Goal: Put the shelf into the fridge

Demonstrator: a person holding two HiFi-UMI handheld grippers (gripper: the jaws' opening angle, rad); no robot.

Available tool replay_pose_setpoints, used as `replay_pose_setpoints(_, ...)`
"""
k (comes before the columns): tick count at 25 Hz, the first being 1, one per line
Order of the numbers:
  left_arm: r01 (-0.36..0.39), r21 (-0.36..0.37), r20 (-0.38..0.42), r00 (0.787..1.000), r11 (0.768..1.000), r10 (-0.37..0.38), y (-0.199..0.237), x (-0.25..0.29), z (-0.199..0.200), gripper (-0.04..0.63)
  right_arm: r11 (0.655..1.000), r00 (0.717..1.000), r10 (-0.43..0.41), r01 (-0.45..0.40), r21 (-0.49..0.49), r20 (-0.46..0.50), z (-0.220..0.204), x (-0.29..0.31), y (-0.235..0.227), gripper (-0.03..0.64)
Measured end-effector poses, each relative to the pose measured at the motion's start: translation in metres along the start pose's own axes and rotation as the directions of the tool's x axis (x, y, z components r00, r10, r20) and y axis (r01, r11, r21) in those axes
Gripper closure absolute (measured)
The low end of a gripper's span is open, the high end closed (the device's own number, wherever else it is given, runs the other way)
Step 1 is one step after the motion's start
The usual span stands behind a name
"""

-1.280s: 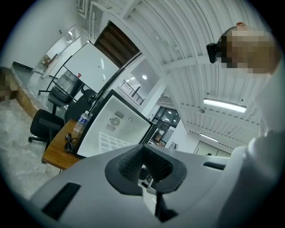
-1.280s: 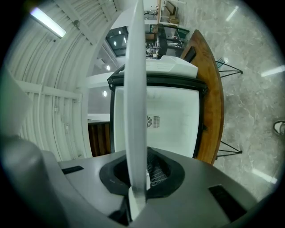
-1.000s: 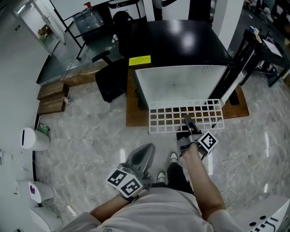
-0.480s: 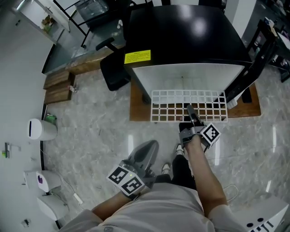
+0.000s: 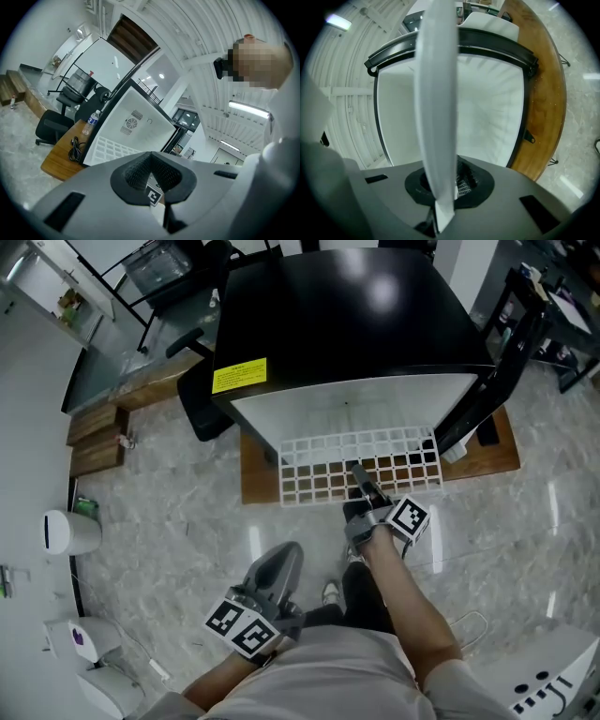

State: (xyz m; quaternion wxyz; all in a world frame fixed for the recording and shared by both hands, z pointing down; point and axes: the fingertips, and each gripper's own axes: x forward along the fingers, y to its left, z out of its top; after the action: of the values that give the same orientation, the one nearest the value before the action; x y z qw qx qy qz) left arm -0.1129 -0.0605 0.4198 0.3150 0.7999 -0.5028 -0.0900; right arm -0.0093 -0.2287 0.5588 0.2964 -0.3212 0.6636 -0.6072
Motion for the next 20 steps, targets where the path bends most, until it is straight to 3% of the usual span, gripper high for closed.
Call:
replay_pose_setpoints(9,0.015,-0.015,-0.008,1.0,1.0,-0.015,0.0001,0.0036,-0.0022,0.589,0.997,0.999,0.039,-0.037,0.073,-0.034,0.002,-0.0014,-0.0033,0.572)
replay_pose_setpoints(20,0.022,-0.024,-0.016,1.0,0.999,-0.022,-0.0025,0.004,-0.0059,0.589,0.995,0.996,0.087,-0.085,0.052,-0.035,0.0017,-0.0013,-0.0063,0.572)
